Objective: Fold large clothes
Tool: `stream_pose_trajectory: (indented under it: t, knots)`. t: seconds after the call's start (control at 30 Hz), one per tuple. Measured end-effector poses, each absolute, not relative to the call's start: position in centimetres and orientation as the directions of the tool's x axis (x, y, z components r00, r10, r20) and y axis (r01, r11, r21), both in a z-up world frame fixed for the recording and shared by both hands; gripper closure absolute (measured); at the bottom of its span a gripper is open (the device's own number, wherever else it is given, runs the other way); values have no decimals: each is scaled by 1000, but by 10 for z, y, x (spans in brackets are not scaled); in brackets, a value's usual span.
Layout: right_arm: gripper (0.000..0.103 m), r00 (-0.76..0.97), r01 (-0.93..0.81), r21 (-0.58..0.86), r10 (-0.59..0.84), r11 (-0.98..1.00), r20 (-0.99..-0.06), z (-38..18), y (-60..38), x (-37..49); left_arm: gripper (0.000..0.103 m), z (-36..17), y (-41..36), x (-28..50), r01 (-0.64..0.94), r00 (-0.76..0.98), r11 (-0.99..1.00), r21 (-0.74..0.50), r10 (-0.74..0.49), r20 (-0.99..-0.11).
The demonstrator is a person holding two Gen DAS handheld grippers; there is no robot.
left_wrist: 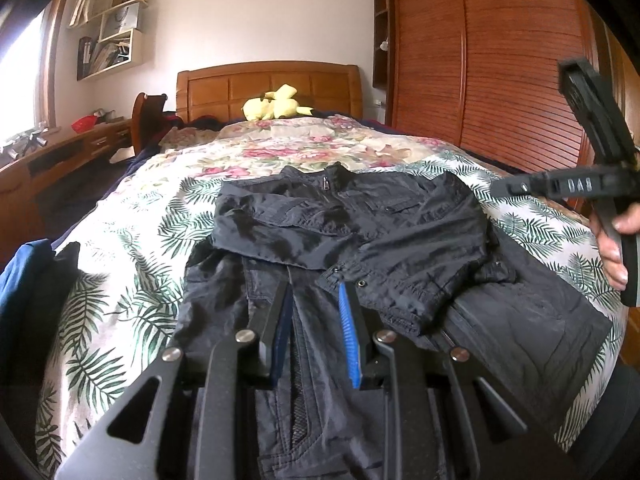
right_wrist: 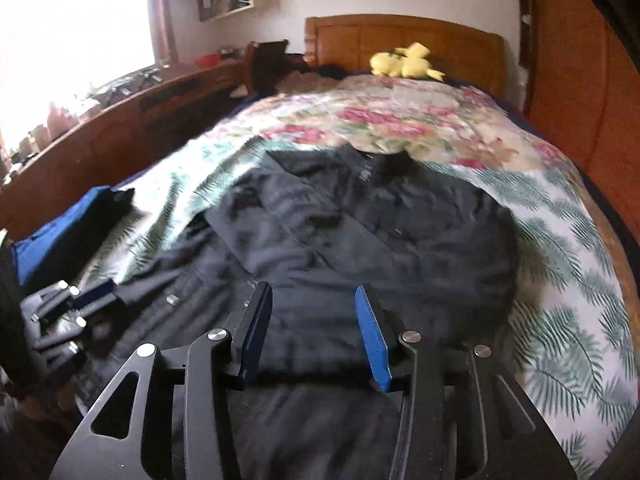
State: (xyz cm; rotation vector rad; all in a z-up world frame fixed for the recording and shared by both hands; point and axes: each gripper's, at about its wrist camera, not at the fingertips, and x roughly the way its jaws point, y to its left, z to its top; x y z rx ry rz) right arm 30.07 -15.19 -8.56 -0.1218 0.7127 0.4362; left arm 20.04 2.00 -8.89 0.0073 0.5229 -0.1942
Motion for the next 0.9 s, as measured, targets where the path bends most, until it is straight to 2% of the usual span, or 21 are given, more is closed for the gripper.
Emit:
stream_pose_trajectory:
  t: [0.2, 0.47, 0.57, 0.7, 0.9]
  knots:
    - [59, 683, -366, -46, 235, 930, -691, -127, -191, 287, 82, -94, 10, 204, 207, 835, 977, -48, -202, -512]
    - [59, 644, -337, -92, 159, 937, -748, -195, -228, 289, 82, -98, -13, 221, 249, 804, 968, -29, -223, -552]
    - [59, 609, -337, -33, 191, 941, -769, -214, -238, 294, 81, -99, -22, 235, 251, 787, 967, -30, -222, -576]
    - [59, 604, -339, 12, 228, 941, -763, -216, -245, 294, 80, -110, -36, 264, 245, 731, 969, -34, -207, -650]
    - [59, 614, -340, 33, 248, 940, -750, -217, -249, 290, 79, -132, -44, 306, 202, 640, 978, -45, -167, -750]
